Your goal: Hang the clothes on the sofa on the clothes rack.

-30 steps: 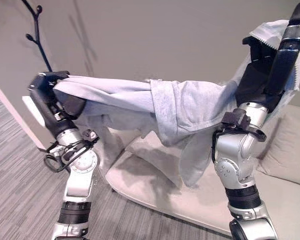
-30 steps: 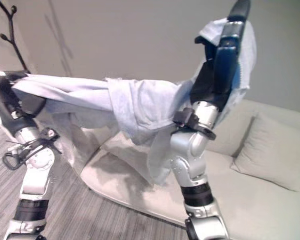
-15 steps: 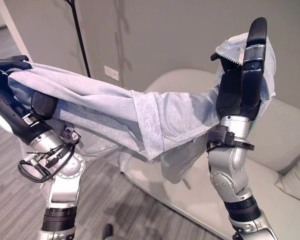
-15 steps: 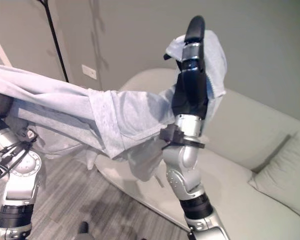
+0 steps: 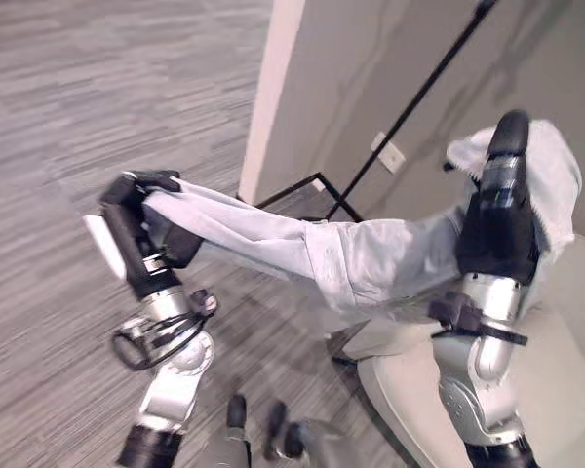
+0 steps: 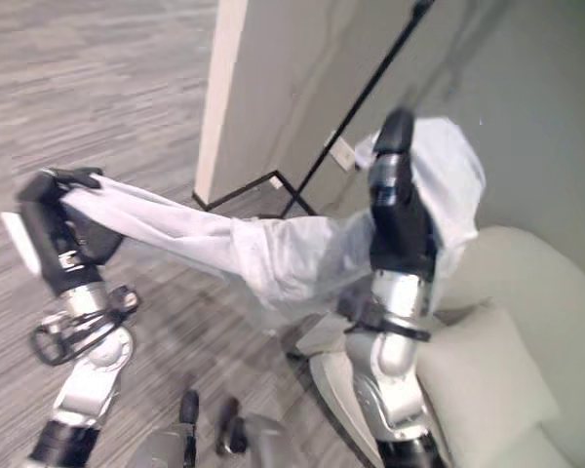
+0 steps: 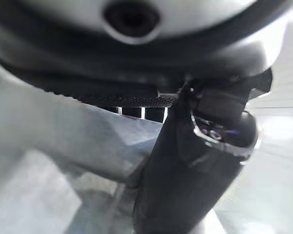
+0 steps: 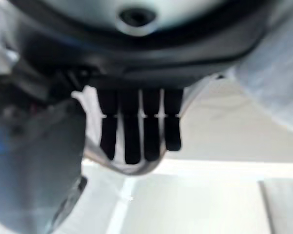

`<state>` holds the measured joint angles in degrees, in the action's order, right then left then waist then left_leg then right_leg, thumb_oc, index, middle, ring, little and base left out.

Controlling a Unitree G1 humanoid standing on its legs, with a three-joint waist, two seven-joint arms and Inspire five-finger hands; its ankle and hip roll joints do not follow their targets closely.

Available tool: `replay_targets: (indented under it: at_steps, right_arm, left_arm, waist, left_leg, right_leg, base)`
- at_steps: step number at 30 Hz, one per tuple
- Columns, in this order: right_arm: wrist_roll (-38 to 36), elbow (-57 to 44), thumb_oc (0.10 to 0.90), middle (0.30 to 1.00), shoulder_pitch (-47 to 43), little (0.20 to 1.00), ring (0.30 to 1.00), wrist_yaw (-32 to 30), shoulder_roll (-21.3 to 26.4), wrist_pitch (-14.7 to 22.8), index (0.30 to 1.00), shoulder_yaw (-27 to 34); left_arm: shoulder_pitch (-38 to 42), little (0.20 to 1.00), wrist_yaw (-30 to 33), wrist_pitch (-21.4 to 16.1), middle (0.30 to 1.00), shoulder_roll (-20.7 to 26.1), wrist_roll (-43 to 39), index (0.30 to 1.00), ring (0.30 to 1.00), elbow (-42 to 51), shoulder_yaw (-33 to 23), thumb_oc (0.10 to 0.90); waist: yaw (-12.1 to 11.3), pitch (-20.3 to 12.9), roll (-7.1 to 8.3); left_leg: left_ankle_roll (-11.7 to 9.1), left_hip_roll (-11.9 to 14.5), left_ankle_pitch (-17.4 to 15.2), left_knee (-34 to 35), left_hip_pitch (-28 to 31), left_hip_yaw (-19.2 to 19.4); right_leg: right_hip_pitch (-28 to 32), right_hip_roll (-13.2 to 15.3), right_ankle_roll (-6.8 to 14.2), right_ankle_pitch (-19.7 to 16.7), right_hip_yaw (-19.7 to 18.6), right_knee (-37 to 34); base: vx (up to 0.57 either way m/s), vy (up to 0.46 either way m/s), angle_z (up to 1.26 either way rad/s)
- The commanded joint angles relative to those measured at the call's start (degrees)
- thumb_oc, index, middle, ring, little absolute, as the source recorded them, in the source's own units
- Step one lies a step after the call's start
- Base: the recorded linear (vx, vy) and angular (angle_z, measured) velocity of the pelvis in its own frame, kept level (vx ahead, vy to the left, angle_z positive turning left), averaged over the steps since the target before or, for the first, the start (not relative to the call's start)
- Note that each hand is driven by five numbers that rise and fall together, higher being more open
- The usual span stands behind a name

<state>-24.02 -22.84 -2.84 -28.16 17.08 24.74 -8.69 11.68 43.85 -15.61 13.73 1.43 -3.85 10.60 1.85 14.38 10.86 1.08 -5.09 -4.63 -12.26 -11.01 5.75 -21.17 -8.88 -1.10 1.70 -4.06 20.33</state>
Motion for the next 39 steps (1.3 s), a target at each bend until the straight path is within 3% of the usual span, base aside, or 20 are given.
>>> replay_targets:
  at_steps: [1, 3, 4, 6, 7, 8, 9, 12, 13, 14, 15, 22, 24, 25, 29, 31, 32, 34, 38, 39]
  right_arm:
    - [1.48, -5.35, 0.400, 0.300, -5.80, 0.300, 0.300, 0.05, 1.31, 4.74, 0.300, 5.56]
    - [2.03, -6.58, 0.400, 0.300, -4.70, 0.300, 0.300, 0.28, 1.24, 4.68, 0.300, 7.01]
    - [2.62, -7.85, 0.400, 0.300, -3.97, 0.300, 0.300, 0.44, 1.96, 4.95, 0.300, 8.22]
    - [3.10, -8.09, 0.400, 0.300, -3.88, 0.300, 0.300, -0.26, 2.69, 4.76, 0.300, 8.23]
    - [4.71, -9.07, 0.400, 0.300, -3.04, 0.300, 0.300, -1.45, 2.55, 4.60, 0.300, 9.24]
    - [5.16, -9.21, 0.400, 0.300, -3.37, 0.300, 0.300, -1.92, 2.45, 4.38, 0.300, 8.91]
    - [8.64, -9.54, 0.400, 0.300, -4.48, 0.300, 0.300, -3.84, 2.93, 2.98, 0.300, 9.86]
    - [13.86, -12.85, 0.400, 0.300, -1.48, 0.300, 0.300, -4.60, 3.61, 0.94, 0.300, 13.07]
    - [17.46, -14.84, 0.400, 0.300, -0.90, 0.300, 0.300, -4.83, 3.66, -0.05, 0.300, 14.94]
    - [17.59, -14.98, 0.400, 0.300, -0.87, 0.300, 0.300, -4.90, 3.59, -0.17, 0.300, 14.93]
    - [22.21, -16.55, 0.400, 0.300, -1.04, 0.300, 0.300, -5.70, 4.11, -0.94, 0.300, 17.67]
    - [22.95, -14.62, 0.400, 0.300, -1.47, 0.300, 0.300, -5.03, 5.43, -1.62, 0.300, 18.79]
    - [24.32, -12.99, 0.400, 0.300, -2.33, 0.300, 0.300, -5.00, 6.08, -2.47, 0.300, 18.36]
    - [24.77, -11.71, 0.400, 0.300, -3.85, 0.300, 0.300, -5.47, 6.36, -2.63, 0.300, 17.74]
    - [23.94, -7.01, 0.400, 0.300, -8.79, 0.300, 0.300, -7.33, 7.52, -2.27, 0.300, 16.70]
    - [21.63, -4.77, 0.400, 0.300, -10.02, 0.300, 0.300, -7.58, 7.61, -1.71, 0.300, 16.44]
    - [19.47, -3.38, 0.400, 0.300, -10.86, 0.300, 0.300, -7.63, 7.70, -1.30, 0.300, 16.48]
    - [7.87, 1.53, 0.400, 0.300, -13.25, 0.300, 0.300, -4.93, 7.92, 2.18, 0.300, 16.09]
    - [-1.77, 4.47, 0.400, 0.300, -13.44, 0.300, 0.300, -0.75, 8.32, 4.58, 0.300, 15.25]
    - [-4.58, 4.61, 0.400, 0.300, -13.03, 0.300, 0.300, 0.89, 9.10, 5.26, 0.300, 15.23]
  left_arm:
    - [5.97, 0.300, -4.15, -5.14, 0.300, 5.73, 3.08, 0.300, 0.300, 13.37, -1.61, 0.400]
    - [4.70, 0.300, -5.32, -5.54, 0.300, 5.48, 1.79, 0.300, 0.300, 13.86, -1.88, 0.400]
    - [4.87, 0.300, -5.54, -6.01, 0.300, 5.74, 1.96, 0.300, 0.300, 13.86, -2.07, 0.400]
    - [4.04, 0.300, -4.60, -5.58, 0.300, 6.26, 3.05, 0.300, 0.300, 13.77, -3.13, 0.400]
    - [3.54, 0.300, -3.81, -5.33, 0.300, 6.65, 4.00, 0.300, 0.300, 13.38, -5.40, 0.400]
    - [2.99, 0.300, -3.40, -5.42, 0.300, 7.08, 4.34, 0.300, 0.300, 13.60, -6.34, 0.400]
    - [4.33, 0.300, -3.07, -5.39, 0.300, 7.46, 6.23, 0.300, 0.300, 12.85, -7.32, 0.400]
    - [4.93, 0.300, -3.67, -5.55, 0.300, 7.44, 6.76, 0.300, 0.300, 11.95, -7.50, 0.400]
    - [5.55, 0.300, -4.24, -5.66, 0.300, 8.78, 7.39, 0.300, 0.300, 12.15, -8.15, 0.400]
    - [5.62, 0.300, -4.22, -5.71, 0.300, 8.81, 7.40, 0.300, 0.300, 12.05, -8.12, 0.400]
    - [6.30, 0.300, -4.07, -5.88, 0.300, 9.30, 7.85, 0.300, 0.300, 12.20, -9.04, 0.400]
    - [10.20, 0.300, -2.82, -5.02, 0.300, 9.06, 10.54, 0.300, 0.300, 10.33, -8.19, 0.400]
    - [13.08, 0.300, -2.23, -4.10, 0.300, 8.76, 10.76, 0.300, 0.300, 8.56, -7.31, 0.400]
    - [14.63, 0.300, -1.42, -3.75, 0.300, 9.16, 11.29, 0.300, 0.300, 7.29, -6.84, 0.400]
    - [18.03, 0.300, -0.30, -2.82, 0.300, 10.28, 13.71, 0.300, 0.300, 4.63, -5.70, 0.400]
    - [18.16, 0.300, -0.64, -2.40, 0.300, 10.26, 14.38, 0.300, 0.300, 3.86, -5.59, 0.400]
    - [18.14, 0.300, -0.82, -2.19, 0.300, 10.36, 14.56, 0.300, 0.300, 3.58, -5.50, 0.400]
    - [18.67, 0.300, -1.01, -1.47, 0.300, 10.77, 13.46, 0.300, 0.300, 2.58, -5.93, 0.400]
    - [21.16, 0.300, 0.65, -1.32, 0.300, 11.68, 12.60, 0.300, 0.300, -0.85, -5.88, 0.400]
    - [22.50, 0.300, 0.98, -1.01, 0.300, 12.55, 13.31, 0.300, 0.300, -1.82, -5.45, 0.400]
  waist:
    - [-0.72, -9.58, -1.77]
    - [0.60, -10.07, -2.45]
    - [1.63, -9.47, -2.99]
    - [1.52, -8.49, -4.16]
    - [1.82, -9.55, -4.26]
    - [0.96, -9.88, -4.38]
    - [1.50, -11.35, -7.05]
    - [3.19, -12.89, -8.86]
    - [4.34, -13.36, -9.49]
    - [3.80, -13.32, -9.45]
    - [5.46, -13.98, -10.20]
    - [7.94, -14.22, -11.28]
    - [8.61, -13.16, -11.22]
    - [8.37, -12.58, -11.26]
    - [6.63, -12.35, -11.39]
    - [6.43, -12.80, -11.02]
    - [6.22, -13.07, -10.76]
    - [4.94, -12.82, -10.23]
    - [4.68, -11.30, -9.19]
    - [4.83, -11.75, -8.23]
  left_leg:
    - [-0.33, 2.28, 1.39, 15.40, 10.37, -1.04]
    - [-0.06, 2.26, -3.13, 8.42, 10.68, 0.09]
    - [-1.50, 2.93, -3.89, -1.02, 8.59, 1.86]
    - [-4.02, 5.32, -1.02, -17.26, 0.27, 2.19]
    - [-1.25, 7.61, -3.44, -10.27, -1.07, 0.01]
    - [-1.02, 6.82, -1.13, -2.88, 1.14, -2.29]
    - [-3.12, 5.95, 4.77, 11.66, 5.85, -11.25]
    - [-2.87, 6.18, 4.60, 14.27, 9.90, -7.90]
    - [-2.48, 6.08, 4.45, 15.46, 11.32, -5.17]
    - [-2.44, 6.13, 4.52, 15.77, 11.62, -4.61]
    - [-1.25, 5.59, 3.37, 17.26, 13.54, -1.30]
    - [1.65, 3.97, 0.42, 17.26, 16.09, 2.93]
    - [2.51, 3.69, -0.72, 17.26, 17.59, 3.86]
    - [2.57, 3.70, -0.90, 17.26, 17.89, 4.96]
    - [2.24, 3.91, -1.92, 17.26, 19.26, 8.58]
    - [2.21, 3.77, -2.64, 17.26, 19.88, 9.55]
    - [2.10, 3.88, -3.09, 17.26, 20.09, 10.19]
    - [1.27, 4.73, -4.17, 17.26, 21.06, 11.58]
    - [-0.01, 5.88, -4.95, 16.66, 23.87, 11.74]
    - [-0.53, 5.98, -6.04, 16.15, 25.30, 11.31]
  right_leg:
    - [16.51, 8.51, 4.53, 0.67, 15.29, -14.78]
    - [19.67, 8.51, 4.39, 0.62, 14.30, -17.10]
    - [21.37, 8.80, 3.70, 0.71, 13.14, -17.81]
    - [23.18, 7.48, 2.41, 1.00, 10.78, -19.13]
    - [23.72, 8.73, 3.30, 0.66, 7.50, -20.52]
    - [23.63, 8.98, 3.43, 0.04, 5.34, -21.31]
    - [24.06, 8.48, 3.42, -0.55, 0.10, -22.64]
    - [25.22, 9.56, 4.43, -0.93, -3.15, -24.22]
    - [24.73, 10.42, 5.42, -1.51, -4.92, -24.30]
    - [24.66, 10.40, 5.47, -1.57, -5.48, -24.30]
    - [24.01, 11.18, 6.91, -2.44, -8.47, -24.15]
    - [22.23, 11.19, 9.04, -1.79, -13.81, -18.98]
    - [20.30, 10.46, 9.72, -1.05, -12.64, -13.36]
    - [19.33, 10.82, 9.89, -1.27, -10.24, -11.71]
    - [17.27, 15.32, 8.67, -0.84, 5.83, -7.48]
    - [17.54, 16.61, 8.59, -1.11, 10.15, -8.77]
    - [17.73, 16.82, 8.69, -1.41, 11.23, -10.56]
    - [15.96, 16.60, 9.82, -5.08, 10.96, -17.94]
    - [13.26, 18.24, 11.34, -8.40, 10.04, -20.65]
    - [14.52, 18.16, 11.53, -8.24, 9.45, -20.59]
  base:
    - [0.31, -0.123, 1.40]
    - [0.33, -0.164, -0.21]
    - [0.20, -0.135, -0.02]
    - [0.17, -0.081, -0.10]
    - [0.24, 0.034, -2.20]
    - [0.42, 0.239, -3.31]
    - [0.36, 0.292, -3.50]
    - [0.28, 0.274, -2.31]
    - [0.15, 0.223, -1.84]
    - [0.17, 0.354, -1.97]
    - [0.12, 0.290, -1.37]
    - [0.06, 0.216, -0.48]
    - [0.06, 0.170, -0.05]
    - [0.03, 0.140, -0.17]
    - [0.04, 0.073, -0.54]
    - [0.09, -0.009, -0.17]
    - [0.15, -0.096, -0.30]
    - [0.20, -0.180, -0.40]
    - [0.22, -0.192, -0.27]
    - [0.27, -0.202, -0.01]
